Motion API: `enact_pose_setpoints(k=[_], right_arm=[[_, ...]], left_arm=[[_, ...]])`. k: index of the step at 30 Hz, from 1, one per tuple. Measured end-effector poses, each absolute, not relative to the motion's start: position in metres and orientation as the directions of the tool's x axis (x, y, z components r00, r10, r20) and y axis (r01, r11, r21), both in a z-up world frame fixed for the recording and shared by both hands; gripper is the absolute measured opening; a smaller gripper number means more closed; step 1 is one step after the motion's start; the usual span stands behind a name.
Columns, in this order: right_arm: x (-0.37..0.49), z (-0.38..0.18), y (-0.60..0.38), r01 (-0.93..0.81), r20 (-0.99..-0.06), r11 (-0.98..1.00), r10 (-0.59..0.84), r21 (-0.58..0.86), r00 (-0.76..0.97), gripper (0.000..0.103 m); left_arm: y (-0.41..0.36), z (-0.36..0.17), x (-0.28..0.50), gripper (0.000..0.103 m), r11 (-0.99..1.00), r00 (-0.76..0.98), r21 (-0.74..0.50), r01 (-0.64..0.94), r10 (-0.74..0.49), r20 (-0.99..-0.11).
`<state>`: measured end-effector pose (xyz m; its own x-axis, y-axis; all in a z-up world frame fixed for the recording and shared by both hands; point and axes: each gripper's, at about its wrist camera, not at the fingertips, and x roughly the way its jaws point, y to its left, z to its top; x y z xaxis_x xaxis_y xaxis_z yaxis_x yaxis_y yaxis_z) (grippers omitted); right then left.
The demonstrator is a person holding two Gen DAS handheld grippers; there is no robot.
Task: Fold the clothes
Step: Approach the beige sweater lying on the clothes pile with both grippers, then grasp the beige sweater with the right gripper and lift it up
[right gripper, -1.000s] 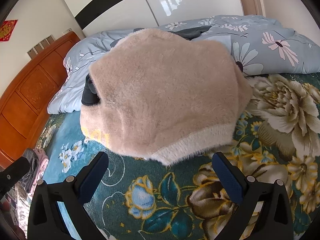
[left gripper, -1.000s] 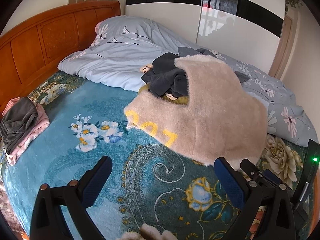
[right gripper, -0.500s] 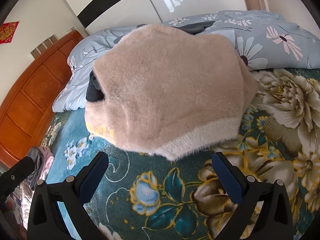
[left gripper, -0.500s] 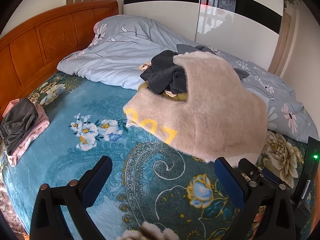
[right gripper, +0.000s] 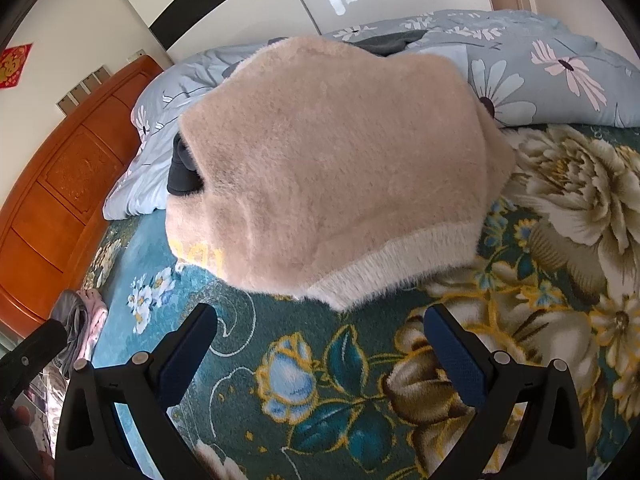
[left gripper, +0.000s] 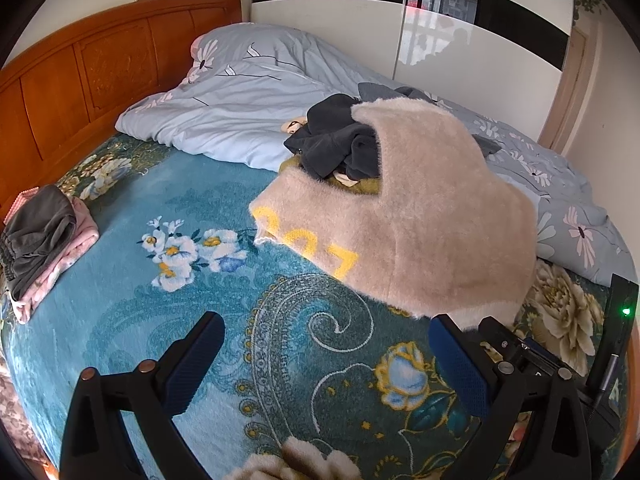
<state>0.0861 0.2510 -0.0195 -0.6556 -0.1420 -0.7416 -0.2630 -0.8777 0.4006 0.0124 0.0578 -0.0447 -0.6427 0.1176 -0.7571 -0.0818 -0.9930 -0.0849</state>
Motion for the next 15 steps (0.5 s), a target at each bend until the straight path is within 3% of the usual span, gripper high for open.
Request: enact_pose_setpoints(k=[8, 15], right_arm=[[0.086, -0.031, 0.258, -0.254, -0.742, -0.863, -0.186, 0.437, -0.644, 0.103], [0.076, -0.074, 0.311, -0.335, -0.73, -0.743, -0.288, 0.579, -0.62, 0.103]], left_arm=[[0.038, -0.052, 0.031, 0.103, -0.986, -0.641, -0.157, -0.058, 0.157, -0.752], [-0.001, -0.065, 0.074, 0.103, -0.978, -0.646, -0.208, 0.003, 0.157, -0.747]])
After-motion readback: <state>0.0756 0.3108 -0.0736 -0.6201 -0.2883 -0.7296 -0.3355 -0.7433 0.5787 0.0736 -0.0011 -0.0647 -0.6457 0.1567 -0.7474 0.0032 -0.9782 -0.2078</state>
